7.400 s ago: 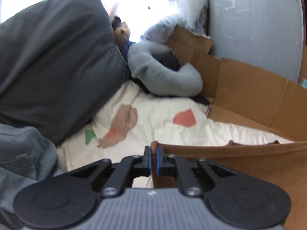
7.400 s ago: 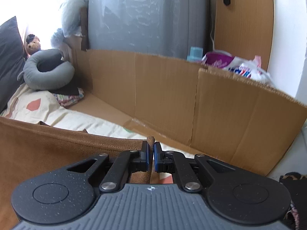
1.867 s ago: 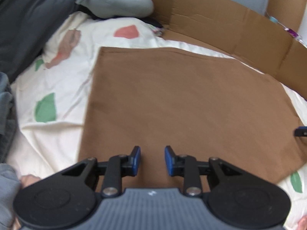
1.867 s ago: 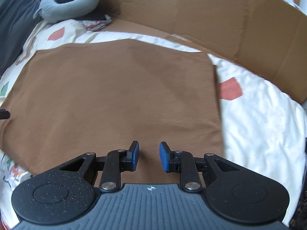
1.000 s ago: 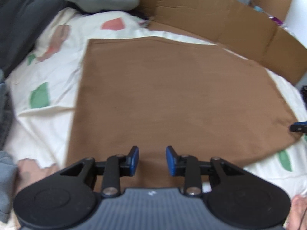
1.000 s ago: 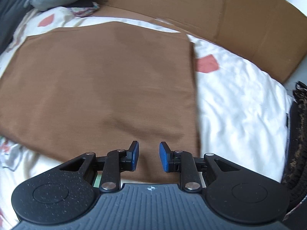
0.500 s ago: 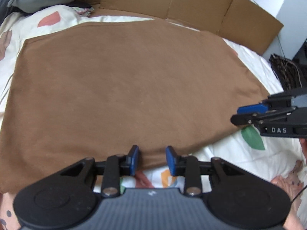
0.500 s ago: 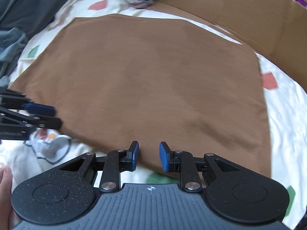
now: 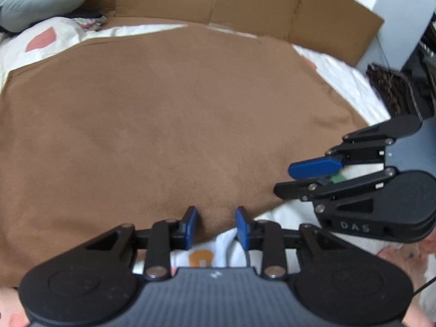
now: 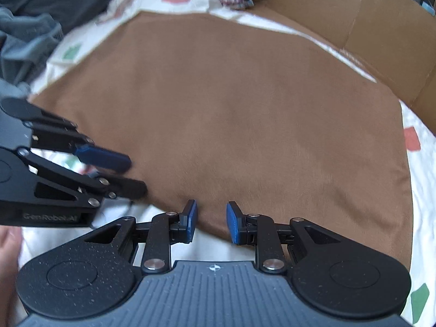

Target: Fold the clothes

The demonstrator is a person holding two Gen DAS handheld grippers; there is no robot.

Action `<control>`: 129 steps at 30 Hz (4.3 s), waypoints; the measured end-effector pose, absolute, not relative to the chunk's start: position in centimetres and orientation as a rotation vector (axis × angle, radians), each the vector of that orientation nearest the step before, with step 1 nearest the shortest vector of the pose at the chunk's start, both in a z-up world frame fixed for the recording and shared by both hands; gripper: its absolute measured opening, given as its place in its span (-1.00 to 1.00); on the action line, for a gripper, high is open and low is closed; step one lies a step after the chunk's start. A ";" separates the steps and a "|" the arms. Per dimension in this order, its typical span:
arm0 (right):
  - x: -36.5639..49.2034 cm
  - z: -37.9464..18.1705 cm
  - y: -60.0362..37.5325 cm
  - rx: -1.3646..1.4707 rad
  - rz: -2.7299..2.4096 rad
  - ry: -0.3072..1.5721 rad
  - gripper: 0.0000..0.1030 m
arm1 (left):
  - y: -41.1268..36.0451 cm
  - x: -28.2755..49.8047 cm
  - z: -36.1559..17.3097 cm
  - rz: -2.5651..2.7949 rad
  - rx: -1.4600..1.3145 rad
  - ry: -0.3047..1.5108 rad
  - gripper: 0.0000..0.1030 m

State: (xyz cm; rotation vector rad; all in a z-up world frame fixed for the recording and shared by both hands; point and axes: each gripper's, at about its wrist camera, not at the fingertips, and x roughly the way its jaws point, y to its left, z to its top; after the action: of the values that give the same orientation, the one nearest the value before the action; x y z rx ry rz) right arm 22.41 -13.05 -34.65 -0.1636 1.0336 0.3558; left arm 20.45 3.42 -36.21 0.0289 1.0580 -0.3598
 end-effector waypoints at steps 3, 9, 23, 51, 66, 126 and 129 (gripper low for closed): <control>22.3 -35.3 -13.2 -0.180 0.340 1.054 -0.43 | 3.2 20.1 -35.5 -0.352 0.016 1.064 -0.37; 22.4 -34.6 -15.1 -0.143 0.282 1.042 -0.43 | 3.3 19.9 -34.7 -0.355 -0.012 1.042 -0.38; 21.8 -35.7 -21.7 -0.119 0.110 1.047 -0.43 | 1.6 20.2 -35.4 -0.363 0.038 1.051 -0.45; 20.6 -36.1 -28.0 -0.044 -0.039 1.036 -0.43 | 1.3 20.8 -35.4 -0.341 0.062 1.059 -0.51; 20.6 -36.3 -28.1 -0.045 -0.034 1.040 -0.43 | 9.0 20.1 -34.9 -0.138 -0.025 1.055 -0.55; 17.3 -36.8 -35.5 0.864 -0.179 0.999 -0.25 | 24.5 13.5 -35.7 0.235 -0.685 1.028 -0.27; 17.3 -38.2 -35.9 0.971 -0.172 0.992 -0.23 | 25.3 13.0 -36.6 0.246 -0.799 0.996 -0.26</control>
State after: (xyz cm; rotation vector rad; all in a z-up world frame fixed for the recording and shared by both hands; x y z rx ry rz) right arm 17.31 -35.94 -38.21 0.9715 0.9918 -0.1723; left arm 13.01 25.33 -36.59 -0.7990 0.9961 0.2462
